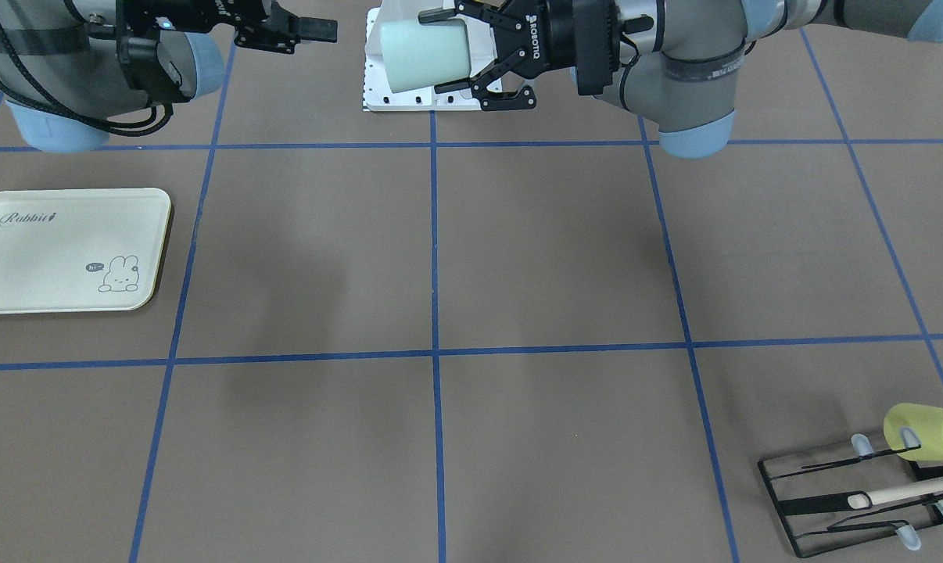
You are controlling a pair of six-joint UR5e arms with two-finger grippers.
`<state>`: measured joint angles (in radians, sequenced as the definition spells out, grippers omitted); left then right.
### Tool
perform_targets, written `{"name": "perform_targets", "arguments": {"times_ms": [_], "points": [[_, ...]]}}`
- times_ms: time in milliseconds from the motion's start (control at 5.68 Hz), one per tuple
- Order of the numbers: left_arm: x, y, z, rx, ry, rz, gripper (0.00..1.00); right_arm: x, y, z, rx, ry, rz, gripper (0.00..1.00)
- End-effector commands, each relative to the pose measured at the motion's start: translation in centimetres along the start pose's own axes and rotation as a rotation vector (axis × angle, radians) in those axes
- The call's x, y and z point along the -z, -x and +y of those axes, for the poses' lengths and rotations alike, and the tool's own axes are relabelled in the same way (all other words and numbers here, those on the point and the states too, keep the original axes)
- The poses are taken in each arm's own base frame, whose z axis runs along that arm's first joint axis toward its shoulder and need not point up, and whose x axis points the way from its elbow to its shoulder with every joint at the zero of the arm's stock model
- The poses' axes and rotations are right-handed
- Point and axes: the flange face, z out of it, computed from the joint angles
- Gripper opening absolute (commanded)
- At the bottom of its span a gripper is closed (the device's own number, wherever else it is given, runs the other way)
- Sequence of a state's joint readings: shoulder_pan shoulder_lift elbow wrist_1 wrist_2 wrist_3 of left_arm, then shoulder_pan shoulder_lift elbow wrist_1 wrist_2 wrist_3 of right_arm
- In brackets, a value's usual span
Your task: Left arm grabs green cup and hands to right arm on tray
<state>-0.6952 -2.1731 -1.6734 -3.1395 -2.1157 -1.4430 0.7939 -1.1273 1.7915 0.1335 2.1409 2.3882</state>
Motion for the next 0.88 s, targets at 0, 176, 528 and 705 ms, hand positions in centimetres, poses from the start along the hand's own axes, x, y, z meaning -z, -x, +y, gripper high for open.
{"name": "perform_targets", "arguments": {"times_ms": [0, 176, 528, 705], "points": [[-0.7, -0.7, 0.6, 0.017, 0.011, 0.021, 0.04, -0.8, 0.5, -0.1, 0.006, -0.026, -0.002, 1.0], [-0.9, -1.1, 0.5, 0.072, 0.011, 0.032, 0.03, -1.0, 0.6, 0.0, 0.006, -0.028, -0.009, 1.0], [-2.4, -1.5, 2.2, 0.09, 0.037, 0.061, 0.03, -2.1, 1.5, 1.1, -0.019, -0.036, 0.012, 0.99], [-2.5, -1.7, 2.2, 0.091, 0.04, 0.067, 0.03, -2.4, 1.8, 1.5, -0.029, -0.044, 0.022, 0.99]]}}
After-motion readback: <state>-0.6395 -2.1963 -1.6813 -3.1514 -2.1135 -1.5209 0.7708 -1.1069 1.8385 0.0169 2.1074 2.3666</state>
